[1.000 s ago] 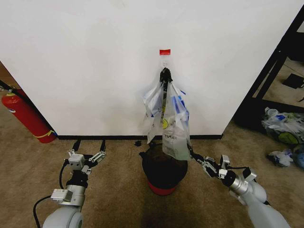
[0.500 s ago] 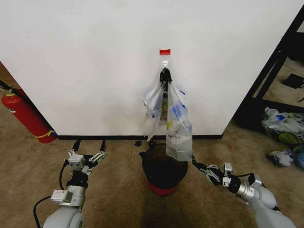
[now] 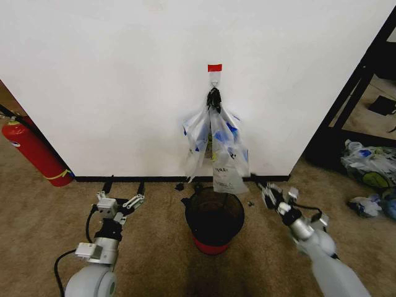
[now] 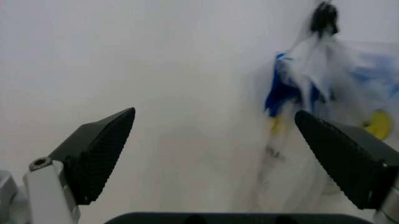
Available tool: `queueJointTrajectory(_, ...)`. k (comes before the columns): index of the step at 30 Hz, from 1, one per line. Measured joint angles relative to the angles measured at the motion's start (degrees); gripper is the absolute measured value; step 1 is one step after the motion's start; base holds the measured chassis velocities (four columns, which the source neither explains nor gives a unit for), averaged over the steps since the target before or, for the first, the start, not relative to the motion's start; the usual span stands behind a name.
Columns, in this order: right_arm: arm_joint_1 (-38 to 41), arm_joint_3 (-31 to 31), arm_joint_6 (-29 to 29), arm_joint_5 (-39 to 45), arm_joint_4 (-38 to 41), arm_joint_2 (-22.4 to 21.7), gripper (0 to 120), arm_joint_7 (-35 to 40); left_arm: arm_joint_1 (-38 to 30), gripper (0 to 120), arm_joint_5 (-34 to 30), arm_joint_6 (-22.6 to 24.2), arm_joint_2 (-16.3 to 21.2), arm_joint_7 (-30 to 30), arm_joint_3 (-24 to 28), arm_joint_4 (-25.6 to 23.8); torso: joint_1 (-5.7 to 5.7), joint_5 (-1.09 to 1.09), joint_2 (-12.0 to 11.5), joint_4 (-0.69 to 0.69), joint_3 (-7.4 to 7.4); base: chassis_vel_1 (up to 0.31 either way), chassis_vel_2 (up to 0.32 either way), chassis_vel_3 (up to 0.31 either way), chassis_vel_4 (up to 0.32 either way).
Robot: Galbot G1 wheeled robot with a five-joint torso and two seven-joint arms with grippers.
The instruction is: Pick up the garbage bag from the wall and place it over the trash bin.
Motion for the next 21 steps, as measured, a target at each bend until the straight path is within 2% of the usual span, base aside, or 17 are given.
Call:
queueJointTrajectory(5, 1.31, -1.64, 8.22, -5.33, 0.9, 1.27, 0, 5.61, -7.14, 100, -4.99, -0.6, 3.39, 2.06, 4.91, 2.57, 0.0, 0.0, 0.0, -0.02, 0.0, 0.0, 0.0, 0.0, 0.0)
queueJointTrajectory(8, 1.48, -1.26, 10.05, -7.62, 2.39, 1.37, 0, 6.41, -10.49, 100, -8.1, -0.6, 5.0, 2.97, 7.15, 3.83, 0.0, -0.01, 0.0, -0.02, 0.0, 0.0, 0.0, 0.0, 0.0)
queueJointTrajectory(12, 0.65, -0.89, 10.68, -10.41, 5.13, 0.74, 0, 6.22, -15.37, 100, -12.38, -0.19, 7.31, 4.4, 10.23, 4.91, 0.0, -0.03, 0.0, -0.02, 0.0, 0.0, 0.0, 0.0, 0.0)
queueJointTrajectory(15, -0.53, -0.84, 11.31, -13.37, 6.12, 0.36, 0, 5.03, -21.1, 100, -16.18, 1.92, 9.78, 5.33, 13.4, 4.95, 0.0, -0.01, 0.0, -0.03, 0.0, 0.0, 0.0, 0.0, 0.0)
queueJointTrajectory(18, -0.77, -0.44, 12.21, -16.09, 5.28, 0.73, 0, 4.38, -27.55, 100, -20.23, 5.14, 13.56, 5.15, 19.4, 4.84, 0.0, 0.0, 0.0, -0.03, 0.0, 0.0, 0.0, 0.0, 0.0)
queueJointTrajectory(19, -0.77, -0.44, 12.21, -16.09, 5.28, 0.73, 0, 4.38, -27.55, 100, -20.23, 5.14, 13.56, 5.15, 19.4, 4.84, 0.0, 0.0, 0.0, -0.03, 0.0, 0.0, 0.0, 0.0, 0.0)
queueJointTrajectory(21, -0.64, -0.28, 12.46, -17.0, 4.35, 1.02, 0, 4.34, -30.8, 100, -22.38, 6.87, 15.58, 4.2, 23.49, 4.84, 0.0, 0.01, 0.0, -0.03, 0.0, 0.0, 0.0, 0.0, 0.0)
